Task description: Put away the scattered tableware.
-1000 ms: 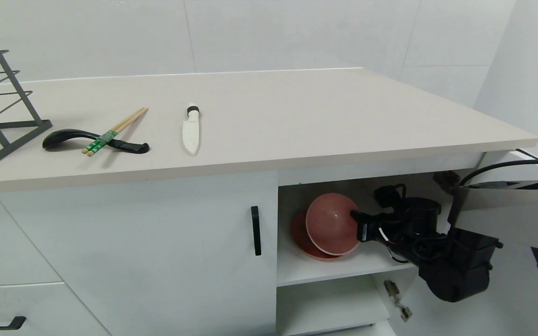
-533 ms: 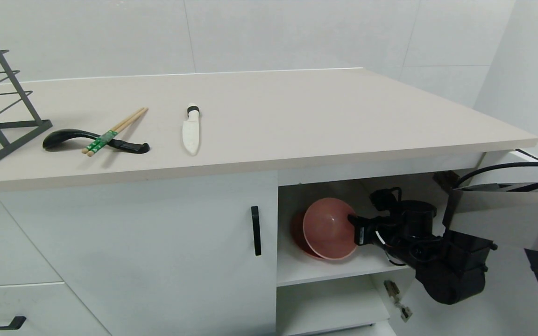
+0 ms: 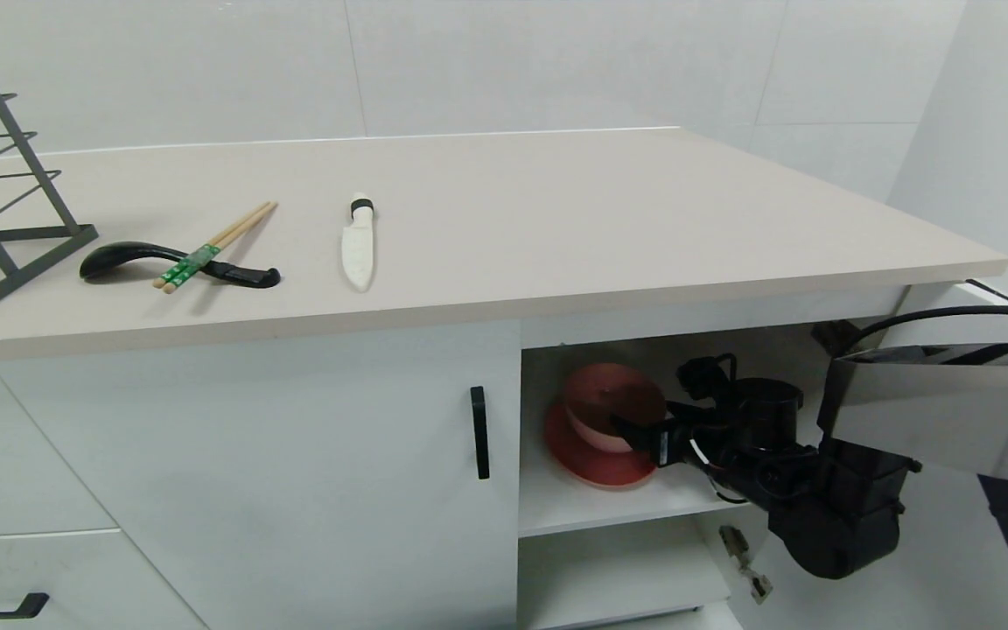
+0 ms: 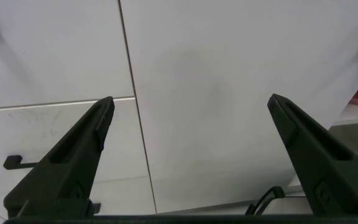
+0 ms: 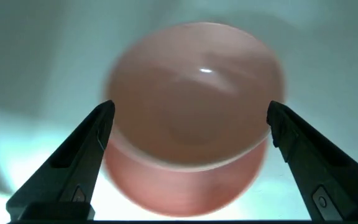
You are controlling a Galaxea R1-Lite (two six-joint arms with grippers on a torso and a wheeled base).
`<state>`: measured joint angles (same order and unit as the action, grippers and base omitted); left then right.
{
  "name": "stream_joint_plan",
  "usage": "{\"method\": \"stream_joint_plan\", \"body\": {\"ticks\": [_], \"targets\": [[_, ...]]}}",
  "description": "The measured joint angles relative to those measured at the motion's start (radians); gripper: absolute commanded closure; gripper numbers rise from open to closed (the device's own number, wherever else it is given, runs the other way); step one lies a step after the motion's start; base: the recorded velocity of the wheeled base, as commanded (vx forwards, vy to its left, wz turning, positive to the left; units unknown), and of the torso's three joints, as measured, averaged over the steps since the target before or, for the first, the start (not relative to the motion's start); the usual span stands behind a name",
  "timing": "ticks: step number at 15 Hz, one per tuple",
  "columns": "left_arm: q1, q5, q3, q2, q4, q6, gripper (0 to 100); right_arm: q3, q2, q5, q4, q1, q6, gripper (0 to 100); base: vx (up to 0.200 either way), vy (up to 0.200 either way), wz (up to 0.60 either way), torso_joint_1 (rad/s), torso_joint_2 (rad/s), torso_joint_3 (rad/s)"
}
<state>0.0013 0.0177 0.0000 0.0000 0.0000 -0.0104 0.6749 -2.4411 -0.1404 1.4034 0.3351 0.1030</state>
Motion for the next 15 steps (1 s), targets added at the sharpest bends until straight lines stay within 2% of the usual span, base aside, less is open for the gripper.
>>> {"method": "stream_joint_plan", "body": {"ticks": [3, 8, 12, 15], "targets": [[0.0, 0.0, 0.0, 0.0, 0.0, 0.0, 0, -0.054, 0.075, 0.002, 0.0, 0.04, 0.002, 0, 0.0, 0.0, 0.0, 0.0, 0.0, 0.0], [0.0, 0.0, 0.0, 0.0, 0.0, -0.001, 0, -0.336, 0.3, 0.002, 0.002, 0.074, -0.002, 0, 0.0, 0.0, 0.0, 0.0, 0.0, 0.0], [0.0, 0.0, 0.0, 0.0, 0.0, -0.003, 0, -0.544, 0.56, -0.004, 0.0, 0.075, -0.006, 0, 0.0, 0.0, 0.0, 0.0, 0.0, 0.0], [0.0, 0.002, 0.0, 0.0, 0.0, -0.005, 0, -0.633, 0.802, -0.009, -0.062, 0.068, -0.009, 0, 0.0, 0.0, 0.0, 0.0, 0.0, 0.0]]}}
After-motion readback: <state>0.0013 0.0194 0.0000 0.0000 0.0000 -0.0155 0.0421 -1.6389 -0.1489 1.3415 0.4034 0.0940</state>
